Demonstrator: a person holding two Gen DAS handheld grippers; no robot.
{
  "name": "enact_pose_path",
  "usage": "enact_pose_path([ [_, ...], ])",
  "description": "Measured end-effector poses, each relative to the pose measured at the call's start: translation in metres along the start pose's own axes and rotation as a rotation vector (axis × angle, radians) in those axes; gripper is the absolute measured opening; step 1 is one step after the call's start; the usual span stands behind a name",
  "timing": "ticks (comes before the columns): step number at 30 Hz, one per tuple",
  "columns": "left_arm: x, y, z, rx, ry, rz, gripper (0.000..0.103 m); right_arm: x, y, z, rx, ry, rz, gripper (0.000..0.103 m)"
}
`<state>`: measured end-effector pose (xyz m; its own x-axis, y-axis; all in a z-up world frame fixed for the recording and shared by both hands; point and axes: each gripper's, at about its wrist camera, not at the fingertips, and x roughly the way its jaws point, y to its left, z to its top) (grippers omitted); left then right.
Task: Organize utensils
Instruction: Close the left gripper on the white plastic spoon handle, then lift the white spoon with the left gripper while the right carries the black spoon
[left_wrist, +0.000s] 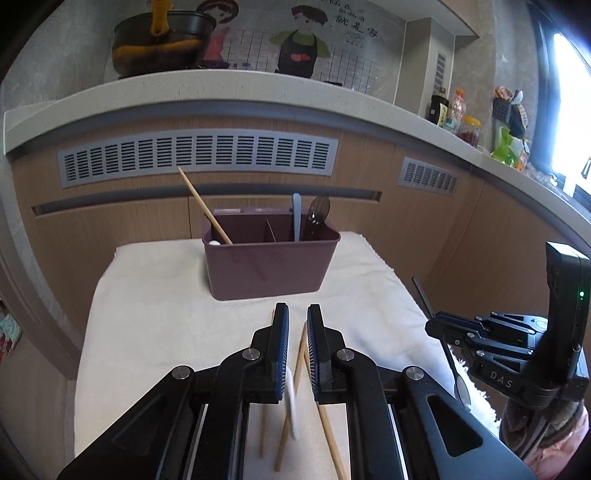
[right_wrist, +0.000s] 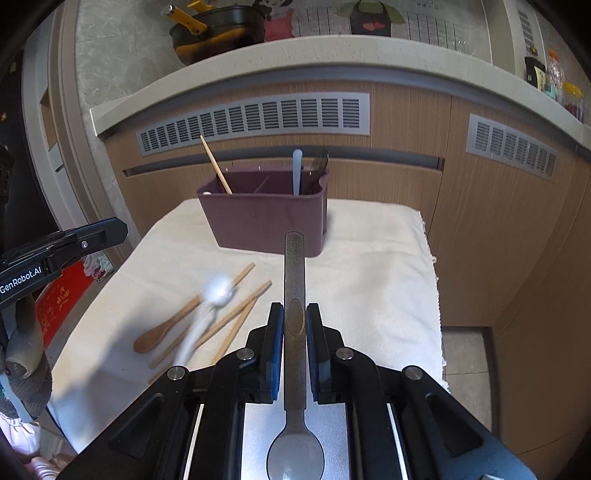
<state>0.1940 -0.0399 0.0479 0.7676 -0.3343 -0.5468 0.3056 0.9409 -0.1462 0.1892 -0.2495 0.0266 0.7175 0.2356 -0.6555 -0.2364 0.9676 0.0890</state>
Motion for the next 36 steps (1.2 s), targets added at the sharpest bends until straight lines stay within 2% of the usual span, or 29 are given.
enact_pose_path([
  [4,0.002,0.008,0.000,-0.010,0.028,0.022,0.010,-0.004,0.000,0.001,-0.004,-0.002,-0.009,0.011],
  [8,0.026,0.016,-0.013,-0.020,0.148,0.024,0.012,0.003,-0.008,-0.005,0.022,0.032,-0.003,0.011],
  [11,0.063,0.015,-0.024,-0.014,0.272,-0.002,0.017,0.010,-0.014,-0.009,0.037,0.049,0.001,0.011],
  [13,0.090,0.012,-0.028,-0.018,0.354,-0.029,0.030,0.014,-0.017,-0.012,0.040,0.061,0.001,0.011],
  [14,0.104,0.012,-0.030,-0.025,0.395,-0.045,0.033,0.015,-0.018,-0.013,0.043,0.063,0.001,0.011],
  [18,0.158,0.014,-0.029,-0.105,0.532,-0.039,0.033,0.019,-0.023,-0.017,0.048,0.073,-0.005,0.011],
  [22,0.191,0.008,-0.027,-0.134,0.606,0.012,0.033,0.024,-0.028,-0.022,0.059,0.087,0.001,0.011],
  [27,0.207,-0.009,-0.021,-0.083,0.567,0.102,0.034,0.027,-0.031,-0.023,0.074,0.092,0.005,0.011],
  [29,0.206,-0.018,-0.025,-0.026,0.517,0.139,0.028,0.026,-0.031,-0.023,0.077,0.087,0.003,0.011],
  [31,0.199,-0.021,-0.030,-0.018,0.472,0.126,0.011,0.024,-0.030,-0.022,0.075,0.079,-0.004,0.011],
  [33,0.184,-0.020,-0.033,-0.032,0.425,0.096,0.008,0.021,-0.029,-0.021,0.068,0.065,-0.018,0.011],
  [36,0.139,-0.023,-0.036,-0.023,0.302,0.059,0.008,0.018,-0.028,-0.020,0.062,0.048,-0.019,0.011],
])
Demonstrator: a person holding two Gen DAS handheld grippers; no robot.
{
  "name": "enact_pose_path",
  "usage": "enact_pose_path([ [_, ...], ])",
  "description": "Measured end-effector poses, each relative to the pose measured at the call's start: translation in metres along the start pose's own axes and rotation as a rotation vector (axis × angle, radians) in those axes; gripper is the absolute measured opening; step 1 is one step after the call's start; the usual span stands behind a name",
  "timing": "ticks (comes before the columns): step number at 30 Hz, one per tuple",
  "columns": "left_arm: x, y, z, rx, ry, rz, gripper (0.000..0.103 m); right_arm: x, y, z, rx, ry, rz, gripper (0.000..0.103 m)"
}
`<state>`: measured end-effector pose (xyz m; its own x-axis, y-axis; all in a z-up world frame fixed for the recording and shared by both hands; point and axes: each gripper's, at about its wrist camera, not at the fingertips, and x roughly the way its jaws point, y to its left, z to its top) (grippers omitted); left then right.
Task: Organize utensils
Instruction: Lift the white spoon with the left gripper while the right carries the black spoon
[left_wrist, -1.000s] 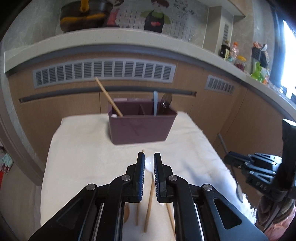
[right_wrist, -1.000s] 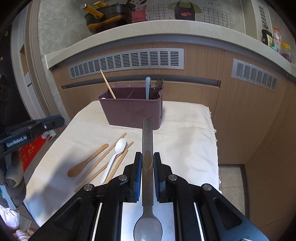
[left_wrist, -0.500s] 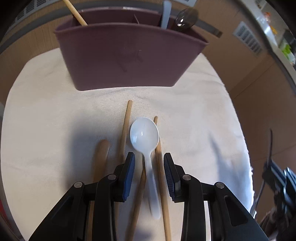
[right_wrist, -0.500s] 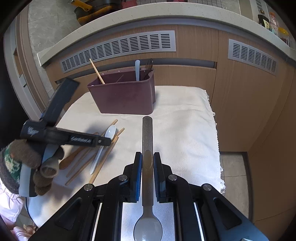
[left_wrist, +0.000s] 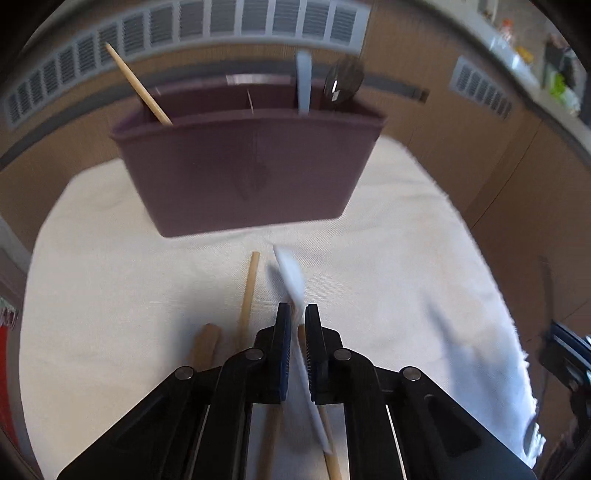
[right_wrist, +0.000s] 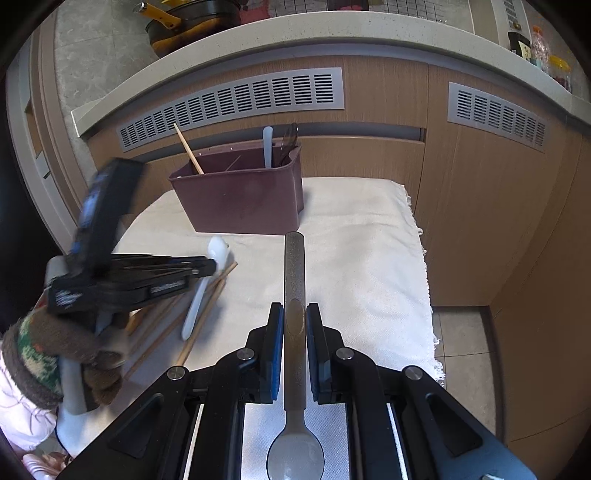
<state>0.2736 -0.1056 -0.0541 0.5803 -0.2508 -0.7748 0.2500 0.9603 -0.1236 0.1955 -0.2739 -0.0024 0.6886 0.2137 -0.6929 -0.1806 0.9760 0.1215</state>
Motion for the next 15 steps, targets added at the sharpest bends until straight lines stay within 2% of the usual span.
enact_pose_path([
  [5,-0.061,0.002,-0.019,0.002,-0.151,-0.036,0.008,-0.002,0.002,0.003,0.019,-0.010,0.035,0.011],
  [8,-0.078,0.006,-0.022,0.014,-0.178,-0.043,0.008,-0.004,0.006,0.005,0.015,-0.013,0.038,0.011],
  [11,-0.063,0.014,-0.008,0.024,-0.111,-0.047,0.011,-0.003,0.011,0.006,-0.003,-0.009,0.022,0.011],
  [12,-0.050,0.013,-0.004,0.036,-0.053,-0.042,0.017,-0.003,0.012,0.006,-0.008,-0.008,0.015,0.011],
  [13,-0.041,0.013,0.003,0.041,-0.009,-0.043,0.029,-0.003,0.012,0.006,-0.013,-0.006,0.009,0.011],
  [15,-0.011,0.015,0.013,0.027,0.088,-0.035,0.043,-0.002,0.013,0.005,-0.018,-0.002,0.000,0.011],
])
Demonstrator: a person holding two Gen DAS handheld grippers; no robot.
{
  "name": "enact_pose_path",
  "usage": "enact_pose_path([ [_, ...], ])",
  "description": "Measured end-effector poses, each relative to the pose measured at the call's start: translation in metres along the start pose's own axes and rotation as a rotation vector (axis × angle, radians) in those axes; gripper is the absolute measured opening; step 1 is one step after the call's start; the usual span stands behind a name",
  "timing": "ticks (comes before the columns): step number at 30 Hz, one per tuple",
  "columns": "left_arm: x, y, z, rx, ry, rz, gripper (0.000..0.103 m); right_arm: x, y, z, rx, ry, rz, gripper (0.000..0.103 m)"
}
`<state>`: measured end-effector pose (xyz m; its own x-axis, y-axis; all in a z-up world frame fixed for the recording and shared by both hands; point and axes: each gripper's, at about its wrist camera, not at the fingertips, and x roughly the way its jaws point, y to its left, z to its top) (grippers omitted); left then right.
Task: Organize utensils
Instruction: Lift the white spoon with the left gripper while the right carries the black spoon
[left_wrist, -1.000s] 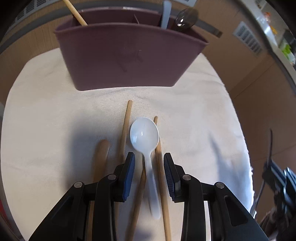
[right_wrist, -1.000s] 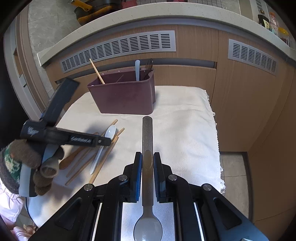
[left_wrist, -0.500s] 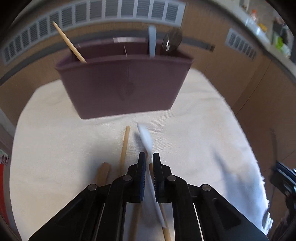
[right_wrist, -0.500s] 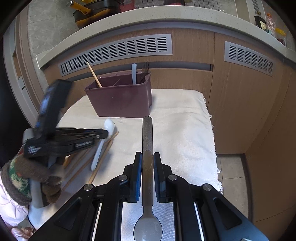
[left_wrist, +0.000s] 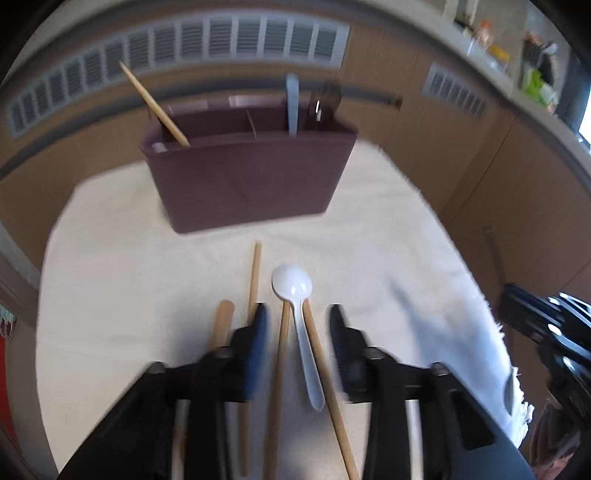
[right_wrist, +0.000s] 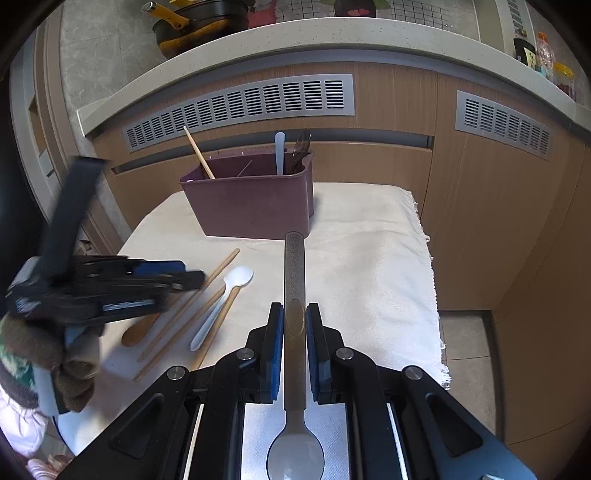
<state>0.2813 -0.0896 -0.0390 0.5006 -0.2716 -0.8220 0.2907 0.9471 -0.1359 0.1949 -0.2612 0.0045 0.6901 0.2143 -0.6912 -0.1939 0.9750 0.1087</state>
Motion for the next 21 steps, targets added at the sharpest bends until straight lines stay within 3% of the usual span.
enact_pose_path([
  [3,0.031,-0.003,0.017,-0.017,0.073,0.037,0.043,0.000,-0.002,-0.002,-0.007,0.002,-0.011,0.011],
  [8,0.075,-0.022,0.038,0.068,0.186,0.152,0.043,0.002,-0.011,-0.005,0.006,0.015,-0.011,0.011],
  [10,0.080,-0.028,0.039,0.103,0.172,0.172,0.041,0.002,-0.013,-0.006,0.014,0.015,-0.004,0.011],
  [12,0.078,-0.028,0.038,0.092,0.160,0.126,0.035,0.001,-0.015,-0.006,0.024,0.009,0.004,0.011],
  [13,0.077,-0.024,0.036,0.068,0.149,0.093,0.035,0.001,-0.015,-0.006,0.028,0.005,0.006,0.011],
  [16,0.058,-0.014,0.024,0.029,0.057,0.092,0.034,-0.001,-0.015,-0.005,0.037,-0.014,0.008,0.011],
  [21,-0.026,0.000,-0.005,-0.050,-0.202,0.016,0.034,-0.006,-0.013,-0.003,0.045,-0.050,-0.002,0.011],
])
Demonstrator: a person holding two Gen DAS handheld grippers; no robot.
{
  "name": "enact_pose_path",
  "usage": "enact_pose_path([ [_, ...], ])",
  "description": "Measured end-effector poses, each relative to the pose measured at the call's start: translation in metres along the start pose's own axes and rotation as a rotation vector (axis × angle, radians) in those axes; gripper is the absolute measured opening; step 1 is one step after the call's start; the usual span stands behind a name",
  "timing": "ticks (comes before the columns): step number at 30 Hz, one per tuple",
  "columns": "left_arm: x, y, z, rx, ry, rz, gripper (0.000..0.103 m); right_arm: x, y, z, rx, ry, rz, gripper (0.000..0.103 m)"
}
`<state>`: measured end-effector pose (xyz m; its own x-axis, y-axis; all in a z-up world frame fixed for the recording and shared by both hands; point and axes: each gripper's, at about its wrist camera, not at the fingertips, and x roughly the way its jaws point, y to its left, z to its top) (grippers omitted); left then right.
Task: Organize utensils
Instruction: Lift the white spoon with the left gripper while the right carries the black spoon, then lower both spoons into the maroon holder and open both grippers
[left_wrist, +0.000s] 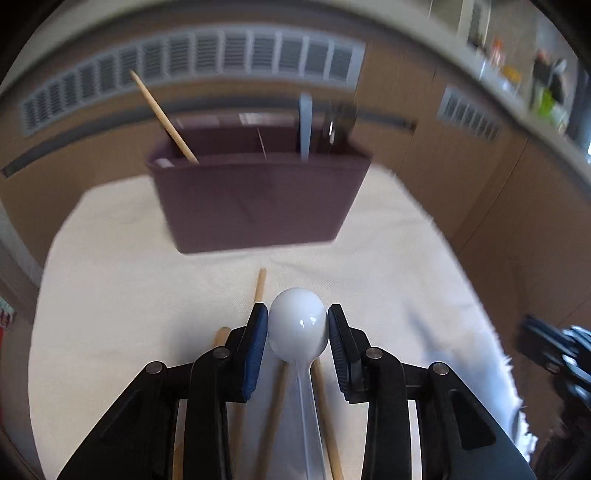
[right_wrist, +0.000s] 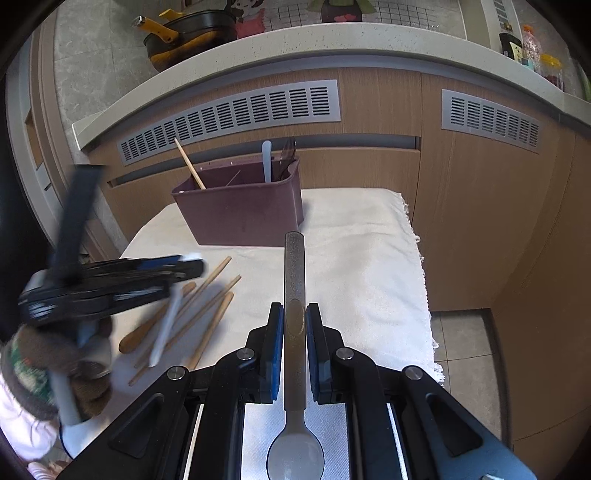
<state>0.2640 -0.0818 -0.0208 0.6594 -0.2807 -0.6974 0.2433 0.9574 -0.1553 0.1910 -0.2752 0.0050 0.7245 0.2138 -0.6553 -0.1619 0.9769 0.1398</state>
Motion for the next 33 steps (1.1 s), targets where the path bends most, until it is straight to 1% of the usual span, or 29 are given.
enact_pose_path([
  [2,-0.033,0.003,-0.003,-0.004,-0.091,0.004,0.034,-0.003,0.002,0.003,0.008,-0.021,0.004,0.011],
  [5,-0.080,0.002,-0.003,0.013,-0.249,0.031,0.034,-0.013,0.010,0.011,0.009,-0.080,0.018,0.011],
  [7,-0.099,-0.002,0.010,0.029,-0.314,0.041,0.034,-0.021,0.017,0.020,-0.005,-0.129,0.011,0.011],
  [10,-0.127,0.000,0.041,0.053,-0.403,0.022,0.034,-0.039,0.030,0.053,-0.043,-0.231,0.011,0.011],
  [11,-0.133,-0.005,0.051,0.064,-0.439,0.024,0.034,-0.046,0.034,0.068,-0.056,-0.274,0.009,0.011],
  [14,-0.154,-0.007,0.093,0.082,-0.573,0.034,0.035,-0.063,0.050,0.123,-0.102,-0.437,0.001,0.011],
  [15,-0.159,-0.007,0.104,0.081,-0.619,0.038,0.035,-0.064,0.053,0.138,-0.106,-0.478,0.001,0.011],
  [17,-0.154,-0.001,0.126,0.066,-0.694,0.045,0.035,-0.057,0.055,0.162,-0.094,-0.541,0.025,0.011],
  [18,-0.157,0.004,0.130,0.054,-0.721,0.042,0.035,-0.052,0.056,0.171,-0.087,-0.571,0.041,0.011],
  [20,-0.150,0.017,0.142,0.032,-0.750,0.041,0.035,-0.035,0.057,0.183,-0.083,-0.594,0.047,0.011],
  [22,-0.131,0.030,0.152,0.011,-0.760,0.047,0.035,-0.009,0.057,0.196,-0.081,-0.572,0.056,0.011],
  [25,-0.098,0.043,0.162,-0.001,-0.739,0.073,0.035,0.034,0.058,0.205,-0.078,-0.545,0.050,0.011],
  [27,-0.072,0.049,0.166,-0.002,-0.713,0.084,0.035,0.057,0.058,0.211,-0.084,-0.520,0.045,0.011],
  [29,-0.050,0.057,0.167,-0.007,-0.682,0.086,0.035,0.090,0.058,0.213,-0.094,-0.465,0.042,0.011],
  [31,-0.026,0.066,0.169,-0.020,-0.643,0.092,0.035,0.116,0.057,0.211,-0.100,-0.419,0.040,0.011],
  [33,-0.005,0.072,0.170,-0.026,-0.606,0.098,0.035,0.136,0.056,0.206,-0.102,-0.392,0.039,0.011],
])
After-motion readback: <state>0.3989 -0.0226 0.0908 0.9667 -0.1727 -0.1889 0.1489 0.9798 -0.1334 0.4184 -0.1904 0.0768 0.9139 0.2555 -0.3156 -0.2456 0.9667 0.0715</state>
